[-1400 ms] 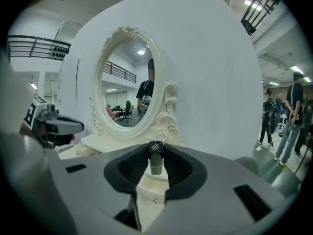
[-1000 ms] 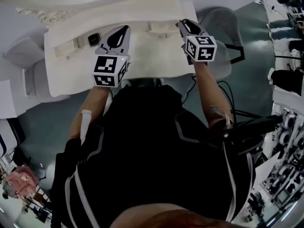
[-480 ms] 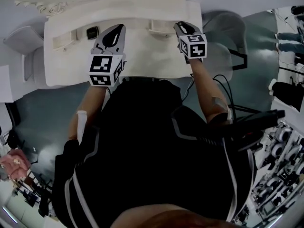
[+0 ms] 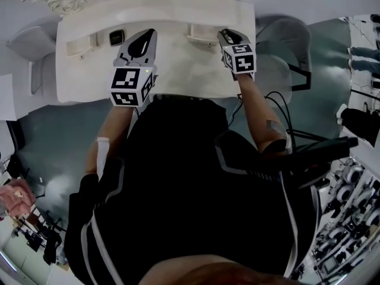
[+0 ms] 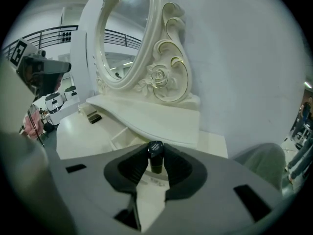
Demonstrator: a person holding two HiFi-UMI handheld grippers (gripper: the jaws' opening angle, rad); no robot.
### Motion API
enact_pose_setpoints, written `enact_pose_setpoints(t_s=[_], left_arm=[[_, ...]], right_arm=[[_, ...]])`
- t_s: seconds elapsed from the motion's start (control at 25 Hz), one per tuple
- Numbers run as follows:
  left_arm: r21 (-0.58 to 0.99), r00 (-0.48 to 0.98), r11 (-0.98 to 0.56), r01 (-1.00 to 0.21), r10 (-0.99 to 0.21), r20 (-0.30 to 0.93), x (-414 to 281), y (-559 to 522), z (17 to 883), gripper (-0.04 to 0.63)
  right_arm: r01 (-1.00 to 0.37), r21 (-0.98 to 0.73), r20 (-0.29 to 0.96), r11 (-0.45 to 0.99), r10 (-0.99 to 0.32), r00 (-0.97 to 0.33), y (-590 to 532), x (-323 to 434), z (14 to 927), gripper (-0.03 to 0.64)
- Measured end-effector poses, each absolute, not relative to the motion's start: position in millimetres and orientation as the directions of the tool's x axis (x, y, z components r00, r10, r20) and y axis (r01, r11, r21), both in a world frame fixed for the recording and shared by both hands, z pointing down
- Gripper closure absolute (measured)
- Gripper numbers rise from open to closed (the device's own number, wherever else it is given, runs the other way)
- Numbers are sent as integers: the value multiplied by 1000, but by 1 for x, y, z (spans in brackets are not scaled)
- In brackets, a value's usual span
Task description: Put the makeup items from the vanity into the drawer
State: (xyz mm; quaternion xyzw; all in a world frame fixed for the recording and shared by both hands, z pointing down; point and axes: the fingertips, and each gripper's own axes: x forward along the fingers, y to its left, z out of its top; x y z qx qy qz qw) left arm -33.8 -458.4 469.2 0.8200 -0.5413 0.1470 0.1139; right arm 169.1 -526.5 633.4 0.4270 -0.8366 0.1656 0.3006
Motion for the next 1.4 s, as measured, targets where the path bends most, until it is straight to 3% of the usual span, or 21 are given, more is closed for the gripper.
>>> enact_pose_setpoints(t_s=[1.4], left_arm=[[36,395,-413,-910,-838,376,-32,-463,471,592]], right_arm=[[-820,6,690,572,-596,-410,-529,175,648,488]])
